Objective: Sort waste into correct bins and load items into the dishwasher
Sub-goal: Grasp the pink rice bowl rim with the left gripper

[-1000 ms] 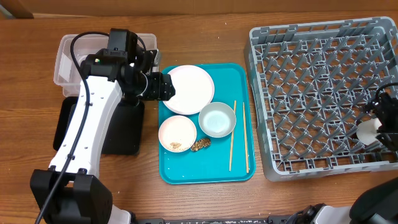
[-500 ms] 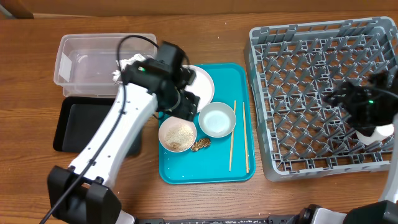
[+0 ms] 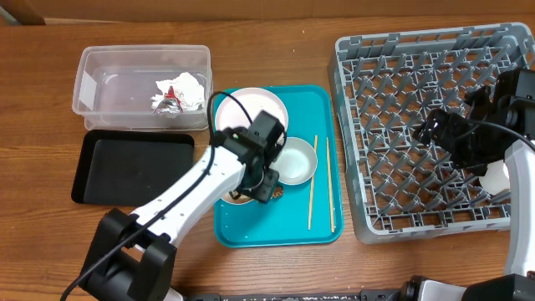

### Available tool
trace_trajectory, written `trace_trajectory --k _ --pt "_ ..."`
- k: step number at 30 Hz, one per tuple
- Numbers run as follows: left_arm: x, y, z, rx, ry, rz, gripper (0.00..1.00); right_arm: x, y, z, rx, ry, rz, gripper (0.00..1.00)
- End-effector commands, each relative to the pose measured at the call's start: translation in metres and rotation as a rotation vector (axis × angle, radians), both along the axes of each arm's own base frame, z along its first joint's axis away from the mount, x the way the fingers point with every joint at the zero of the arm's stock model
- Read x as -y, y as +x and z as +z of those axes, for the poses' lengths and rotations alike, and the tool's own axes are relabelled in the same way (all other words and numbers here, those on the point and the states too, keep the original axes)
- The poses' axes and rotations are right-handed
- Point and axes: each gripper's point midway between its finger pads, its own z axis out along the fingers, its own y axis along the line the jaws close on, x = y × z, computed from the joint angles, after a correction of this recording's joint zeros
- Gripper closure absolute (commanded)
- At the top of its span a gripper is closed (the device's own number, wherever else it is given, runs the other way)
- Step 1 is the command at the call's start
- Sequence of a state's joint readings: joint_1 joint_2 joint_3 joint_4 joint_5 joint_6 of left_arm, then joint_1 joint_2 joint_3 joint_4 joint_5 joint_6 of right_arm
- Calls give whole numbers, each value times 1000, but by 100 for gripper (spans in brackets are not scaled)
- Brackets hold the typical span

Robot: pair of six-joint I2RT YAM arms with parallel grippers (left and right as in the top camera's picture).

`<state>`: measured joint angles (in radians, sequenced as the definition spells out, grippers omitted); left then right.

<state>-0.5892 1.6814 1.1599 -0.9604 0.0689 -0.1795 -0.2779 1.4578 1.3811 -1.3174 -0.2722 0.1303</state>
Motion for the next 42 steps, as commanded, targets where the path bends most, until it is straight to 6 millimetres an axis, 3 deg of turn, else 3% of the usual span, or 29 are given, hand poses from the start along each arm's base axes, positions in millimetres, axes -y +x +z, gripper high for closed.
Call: trace_trajectory --k 1,6,8,15,21,28,33,42 --pt "-9 -7 -14 7 47 -2 58 2 5 10 37 -23 8 3" --pt "-17 -16 -25 -17 72 -2 71 2 5 10 37 -23 8 3" --pt "-17 -16 -25 -17 72 -2 81 2 5 10 37 -23 8 3" --pt "-15 -12 -24 -1 65 -1 96 2 5 10 37 -23 8 3" --pt "-19 1 -13 50 102 42 96 2 5 10 37 -23 8 3" --pt "-17 29 26 147 129 94 96 2 4 10 34 -23 9 3" --pt "-14 38 51 169 116 137 96 5 4 9 28 -40 4 3" --pt "-46 43 73 118 41 313 96 8 3 8 24 -55 0 2"
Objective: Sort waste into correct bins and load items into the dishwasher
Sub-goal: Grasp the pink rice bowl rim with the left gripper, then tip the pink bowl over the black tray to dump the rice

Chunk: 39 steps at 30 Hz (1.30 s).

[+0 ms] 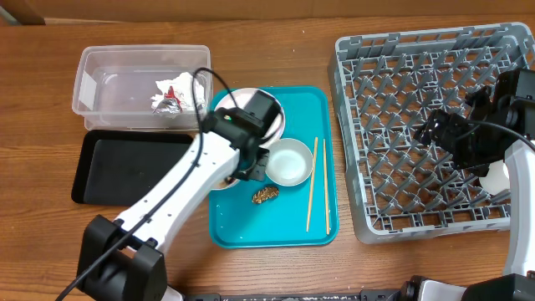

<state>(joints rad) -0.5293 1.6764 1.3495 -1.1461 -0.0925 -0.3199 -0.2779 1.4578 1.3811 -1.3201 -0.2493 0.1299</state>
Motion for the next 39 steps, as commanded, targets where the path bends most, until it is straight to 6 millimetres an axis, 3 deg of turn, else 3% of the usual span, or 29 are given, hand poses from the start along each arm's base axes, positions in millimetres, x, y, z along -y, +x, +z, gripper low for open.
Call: trace_trajectory --k 1,6,18,32,39 --pt "-15 11 26 46 -90 110 96 4 4 9 32 -36 5 2" --pt "-54 22 43 52 -225 203 96 4 4 9 32 -36 5 2" --pt "-127 35 48 81 -592 281 96 4 4 9 32 -36 4 2" --pt "-161 39 49 298 -1137 289 96 5 4 9 32 -36 4 2" --pt "-182 39 44 363 -1288 349 96 5 4 9 29 -36 3 2"
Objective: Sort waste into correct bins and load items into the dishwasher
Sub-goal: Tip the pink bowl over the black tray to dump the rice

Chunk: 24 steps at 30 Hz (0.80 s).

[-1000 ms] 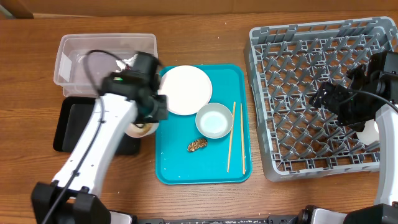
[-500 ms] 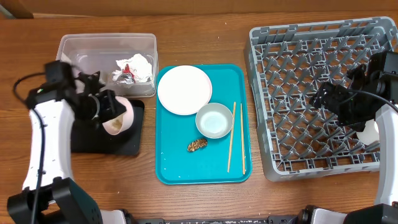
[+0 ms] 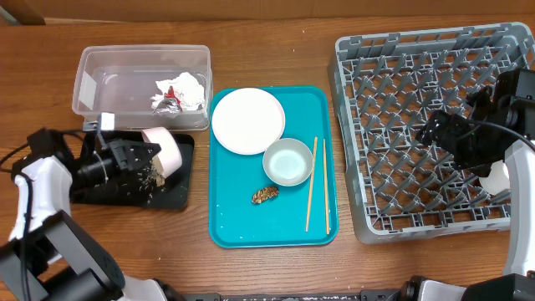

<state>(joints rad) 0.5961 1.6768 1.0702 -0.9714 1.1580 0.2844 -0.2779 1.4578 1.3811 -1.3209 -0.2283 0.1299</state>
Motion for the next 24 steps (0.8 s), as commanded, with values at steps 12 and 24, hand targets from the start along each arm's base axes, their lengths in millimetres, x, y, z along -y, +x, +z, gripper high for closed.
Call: trace_trajectory --k 12,24 --pt "-29 12 28 185 -383 126 96 2 3 10 29 -22 7 2" --pt "-30 12 28 126 -435 143 96 2 2 9 25 -21 7 2"
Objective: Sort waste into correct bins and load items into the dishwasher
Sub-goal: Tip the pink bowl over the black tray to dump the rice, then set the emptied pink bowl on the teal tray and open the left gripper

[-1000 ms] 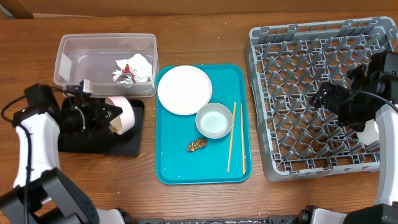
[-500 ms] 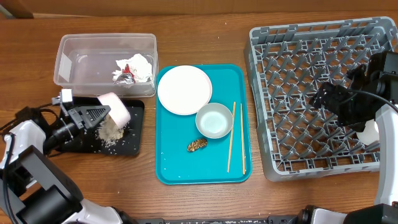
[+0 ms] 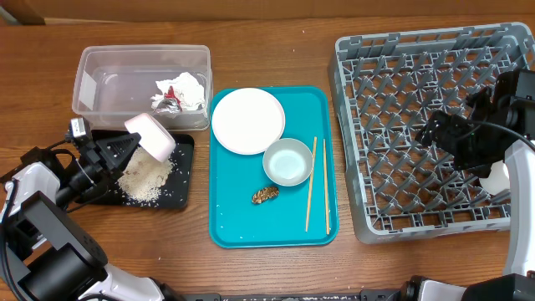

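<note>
My left gripper (image 3: 125,149) is shut on the rim of a pinkish-white bowl (image 3: 152,134), tipped mouth-down over the black tray (image 3: 182,199). A pile of white rice (image 3: 146,177) lies on that tray under the bowl. On the teal tray (image 3: 251,227) are a white plate (image 3: 248,120), a small pale bowl (image 3: 289,161), a pair of chopsticks (image 3: 316,186) and a brown food scrap (image 3: 266,195). My right gripper (image 3: 431,130) hovers over the grey dish rack (image 3: 401,84); its fingers are too dark to read.
A clear plastic bin (image 3: 100,84) behind the black tray holds a crumpled white and red wrapper (image 3: 178,90). The dish rack fills the right side of the wooden table. My right arm's body covers the rack's right edge.
The bowl in my left gripper has tipped from lying on its side to mouth-down. A pile of rice now lies on the black tray where only a few bits were. The right arm is unchanged.
My left gripper was down at the left of the teal tray, by the plate and small bowl. Then it was still over that spot, raised. Then it held a pinkish bowl sideways over the black tray. Now the rice lies on that tray.
</note>
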### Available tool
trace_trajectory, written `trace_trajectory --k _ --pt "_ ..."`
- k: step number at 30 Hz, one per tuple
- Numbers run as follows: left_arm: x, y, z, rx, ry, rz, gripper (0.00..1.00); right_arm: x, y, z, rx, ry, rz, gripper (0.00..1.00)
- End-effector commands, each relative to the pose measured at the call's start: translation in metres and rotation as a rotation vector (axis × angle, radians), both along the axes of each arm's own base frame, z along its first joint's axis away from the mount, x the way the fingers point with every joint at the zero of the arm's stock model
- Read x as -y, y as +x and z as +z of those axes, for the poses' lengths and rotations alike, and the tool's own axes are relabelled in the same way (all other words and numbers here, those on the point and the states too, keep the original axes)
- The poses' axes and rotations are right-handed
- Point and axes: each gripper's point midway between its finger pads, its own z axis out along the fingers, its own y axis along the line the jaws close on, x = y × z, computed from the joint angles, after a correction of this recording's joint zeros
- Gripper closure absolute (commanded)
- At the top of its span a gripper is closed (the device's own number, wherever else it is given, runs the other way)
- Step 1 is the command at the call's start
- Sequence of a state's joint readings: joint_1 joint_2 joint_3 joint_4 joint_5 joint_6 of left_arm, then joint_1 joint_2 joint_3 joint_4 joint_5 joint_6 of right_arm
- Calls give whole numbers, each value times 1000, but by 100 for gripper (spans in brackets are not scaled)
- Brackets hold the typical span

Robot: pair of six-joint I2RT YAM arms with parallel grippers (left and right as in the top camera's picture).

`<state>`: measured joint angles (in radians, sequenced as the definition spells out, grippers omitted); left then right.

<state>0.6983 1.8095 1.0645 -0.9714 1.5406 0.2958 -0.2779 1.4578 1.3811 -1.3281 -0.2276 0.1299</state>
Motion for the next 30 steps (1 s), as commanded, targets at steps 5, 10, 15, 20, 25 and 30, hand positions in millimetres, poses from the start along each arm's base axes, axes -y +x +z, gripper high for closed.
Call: trace_trajectory --k 5,10,15,20,25,30 --pt "-5 0 1 -3 -56 20 96 2 4 10 32 -22 7 2" --pt "-8 -1 1 -2 -56 31 96 2 3 9 28 -21 7 2" --pt "-9 -1 1 -2 -56 32 96 2 3 9 28 -21 7 2" --pt "-8 -2 1 -12 -63 32 96 2 3 9 27 -20 7 2" --pt "7 -6 -4 -63 -53 -7 96 2 2 9 25 -20 7 2" --pt "53 -19 -5 -89 -13 -140 96 2 2 9 25 -20 7 2"
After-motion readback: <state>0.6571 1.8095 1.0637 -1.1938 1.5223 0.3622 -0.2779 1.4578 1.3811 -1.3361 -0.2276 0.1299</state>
